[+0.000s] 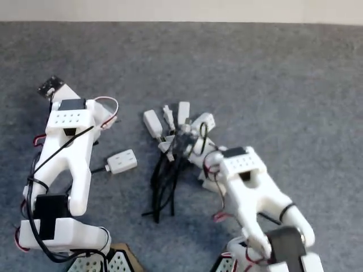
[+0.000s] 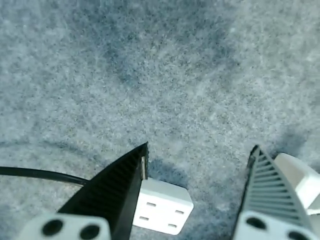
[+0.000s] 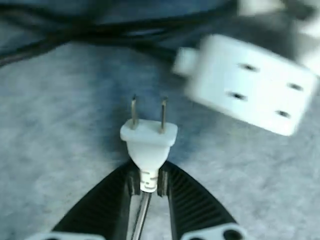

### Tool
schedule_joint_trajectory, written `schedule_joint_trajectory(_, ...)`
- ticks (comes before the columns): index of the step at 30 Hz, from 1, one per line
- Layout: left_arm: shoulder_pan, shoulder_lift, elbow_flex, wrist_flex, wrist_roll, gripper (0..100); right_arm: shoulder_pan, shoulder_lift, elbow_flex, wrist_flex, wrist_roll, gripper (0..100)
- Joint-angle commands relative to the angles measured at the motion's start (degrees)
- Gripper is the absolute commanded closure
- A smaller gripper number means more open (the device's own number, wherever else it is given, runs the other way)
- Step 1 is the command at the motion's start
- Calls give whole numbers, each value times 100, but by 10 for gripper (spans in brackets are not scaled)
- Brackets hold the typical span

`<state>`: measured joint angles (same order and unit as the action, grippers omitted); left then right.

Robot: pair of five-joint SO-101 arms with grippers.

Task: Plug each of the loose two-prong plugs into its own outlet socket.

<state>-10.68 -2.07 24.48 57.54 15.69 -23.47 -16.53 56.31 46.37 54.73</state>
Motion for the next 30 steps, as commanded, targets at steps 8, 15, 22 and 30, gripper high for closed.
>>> schedule_joint_trajectory(8, -66, -215, -31, -44, 9, 680, -171, -1464, 1226, -585, -1029, 971)
schedule_joint_trajectory(15, -57, -215, -22, -53, 9, 680, -154, -1446, 1763, -1156, -1793, 795)
schedule_joint_trajectory(22, -48, -215, 92, -123, 9, 680, -136, -1437, 1798, -1147, -1758, 796)
schedule_joint_trajectory(30, -31, -215, 207, -316, 9, 680, -145, -1490, 1771, -681, -1793, 973)
